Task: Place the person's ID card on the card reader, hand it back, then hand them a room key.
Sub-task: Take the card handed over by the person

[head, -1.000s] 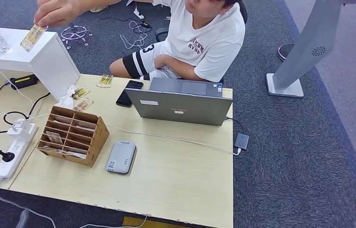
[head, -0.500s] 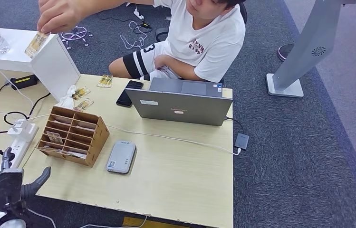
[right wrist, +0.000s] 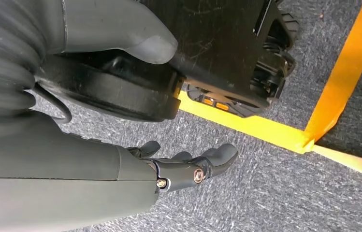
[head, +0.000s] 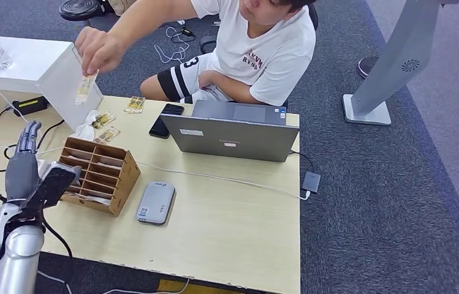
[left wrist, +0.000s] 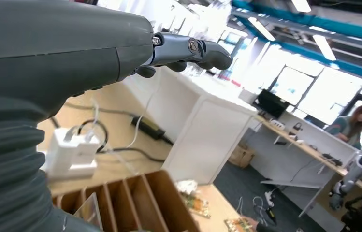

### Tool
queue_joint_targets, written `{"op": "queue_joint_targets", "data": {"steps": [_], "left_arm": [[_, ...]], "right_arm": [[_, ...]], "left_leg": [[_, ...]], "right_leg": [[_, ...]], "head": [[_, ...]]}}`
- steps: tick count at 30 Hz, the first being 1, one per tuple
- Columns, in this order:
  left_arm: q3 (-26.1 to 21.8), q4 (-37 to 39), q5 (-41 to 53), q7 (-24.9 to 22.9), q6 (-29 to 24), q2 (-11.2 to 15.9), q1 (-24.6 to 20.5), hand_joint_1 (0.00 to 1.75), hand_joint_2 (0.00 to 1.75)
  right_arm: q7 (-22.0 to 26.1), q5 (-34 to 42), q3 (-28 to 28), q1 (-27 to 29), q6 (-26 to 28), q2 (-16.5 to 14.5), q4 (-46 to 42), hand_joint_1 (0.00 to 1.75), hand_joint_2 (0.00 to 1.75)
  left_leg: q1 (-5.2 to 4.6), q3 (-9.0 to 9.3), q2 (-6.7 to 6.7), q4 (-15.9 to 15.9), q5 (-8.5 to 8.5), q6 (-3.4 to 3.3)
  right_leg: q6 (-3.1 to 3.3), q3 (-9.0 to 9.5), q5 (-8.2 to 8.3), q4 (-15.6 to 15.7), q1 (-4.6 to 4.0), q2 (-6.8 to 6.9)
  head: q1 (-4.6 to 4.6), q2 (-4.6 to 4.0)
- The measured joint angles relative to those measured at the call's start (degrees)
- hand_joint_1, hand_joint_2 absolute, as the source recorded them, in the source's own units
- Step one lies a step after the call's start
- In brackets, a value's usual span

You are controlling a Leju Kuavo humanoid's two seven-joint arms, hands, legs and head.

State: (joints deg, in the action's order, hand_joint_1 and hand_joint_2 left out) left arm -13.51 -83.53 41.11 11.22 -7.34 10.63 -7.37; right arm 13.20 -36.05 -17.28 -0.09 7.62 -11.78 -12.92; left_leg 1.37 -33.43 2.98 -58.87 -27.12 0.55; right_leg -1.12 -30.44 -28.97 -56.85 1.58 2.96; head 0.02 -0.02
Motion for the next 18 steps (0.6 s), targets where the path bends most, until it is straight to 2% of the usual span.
{"op": "queue_joint_targets", "data": {"steps": [14,18], "left_arm": [[7.03,-17.75,15.01,-8.19,-4.32,10.33,10.91,0.00,1.75],[9.36,-21.47,19.76,-11.12,-4.59,13.47,11.06,0.00,1.75]], "right_arm": [[-1.03,-0.71,-1.87,-0.46,0.09,-0.58,0.57,0.00,1.75],[-1.52,-1.79,-2.43,-0.81,0.05,-0.88,0.85,0.00,1.75]], "left_leg": [[0.00,-0.04,0.05,0.00,0.00,0.00],[0.00,-0.03,0.04,0.00,0.03,0.01]], "right_leg": [[0.00,-0.05,-0.01,0.01,0.00,-0.02],[0.01,-0.15,0.00,0.02,0.00,-0.01]], "head": [[0.00,0.00],[0.00,0.00]]}}
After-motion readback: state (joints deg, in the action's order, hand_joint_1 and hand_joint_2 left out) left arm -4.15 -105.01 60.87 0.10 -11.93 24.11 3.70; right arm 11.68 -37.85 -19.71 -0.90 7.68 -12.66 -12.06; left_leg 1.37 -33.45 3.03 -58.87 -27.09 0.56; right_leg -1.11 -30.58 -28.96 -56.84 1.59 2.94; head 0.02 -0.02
